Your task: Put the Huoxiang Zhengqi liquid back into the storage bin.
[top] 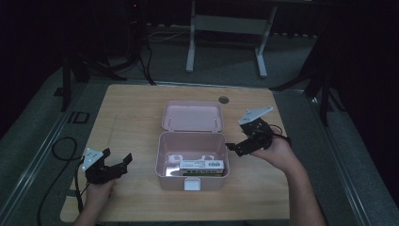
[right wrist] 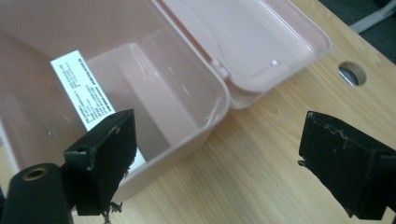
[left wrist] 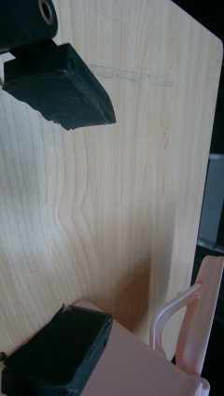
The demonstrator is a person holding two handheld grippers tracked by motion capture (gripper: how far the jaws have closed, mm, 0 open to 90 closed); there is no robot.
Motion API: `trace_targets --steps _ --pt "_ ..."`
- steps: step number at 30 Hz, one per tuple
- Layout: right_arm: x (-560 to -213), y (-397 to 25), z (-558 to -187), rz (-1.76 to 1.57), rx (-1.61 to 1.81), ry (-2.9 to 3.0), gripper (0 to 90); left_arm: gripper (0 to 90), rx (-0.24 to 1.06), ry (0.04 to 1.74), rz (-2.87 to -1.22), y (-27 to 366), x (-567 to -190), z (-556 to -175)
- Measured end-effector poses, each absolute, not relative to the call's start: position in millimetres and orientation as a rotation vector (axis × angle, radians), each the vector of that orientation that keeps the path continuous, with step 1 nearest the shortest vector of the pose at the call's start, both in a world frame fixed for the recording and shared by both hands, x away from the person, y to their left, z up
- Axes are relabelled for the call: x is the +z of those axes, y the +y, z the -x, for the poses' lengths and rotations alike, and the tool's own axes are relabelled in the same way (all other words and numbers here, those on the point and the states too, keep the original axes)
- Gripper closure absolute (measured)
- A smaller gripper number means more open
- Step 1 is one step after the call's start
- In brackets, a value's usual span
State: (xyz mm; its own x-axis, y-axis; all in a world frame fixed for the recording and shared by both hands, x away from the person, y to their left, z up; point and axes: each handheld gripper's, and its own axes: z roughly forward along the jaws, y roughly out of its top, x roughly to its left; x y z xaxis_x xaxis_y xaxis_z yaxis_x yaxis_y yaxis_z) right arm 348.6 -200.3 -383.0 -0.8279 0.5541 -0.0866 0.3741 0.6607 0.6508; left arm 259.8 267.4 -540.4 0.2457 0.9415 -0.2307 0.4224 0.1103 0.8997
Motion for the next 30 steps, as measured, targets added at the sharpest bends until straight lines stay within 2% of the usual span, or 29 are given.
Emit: trace_targets --steps 12,19,30 --pt "-426 -251 -339 -0.993 0.988 2.417 10.8 6.1 0.631 1.346 -1.491 266 -541 -261" --pt "-449 -268 -330 -1.083 0.936 2.39 10.9 6.1 0.63 1.345 -1.495 266 -541 -261" --pt "-478 -303 -312 -1.31 1.058 2.195 10.9 6.1 0.627 1.34 -1.503 265 -541 -260"
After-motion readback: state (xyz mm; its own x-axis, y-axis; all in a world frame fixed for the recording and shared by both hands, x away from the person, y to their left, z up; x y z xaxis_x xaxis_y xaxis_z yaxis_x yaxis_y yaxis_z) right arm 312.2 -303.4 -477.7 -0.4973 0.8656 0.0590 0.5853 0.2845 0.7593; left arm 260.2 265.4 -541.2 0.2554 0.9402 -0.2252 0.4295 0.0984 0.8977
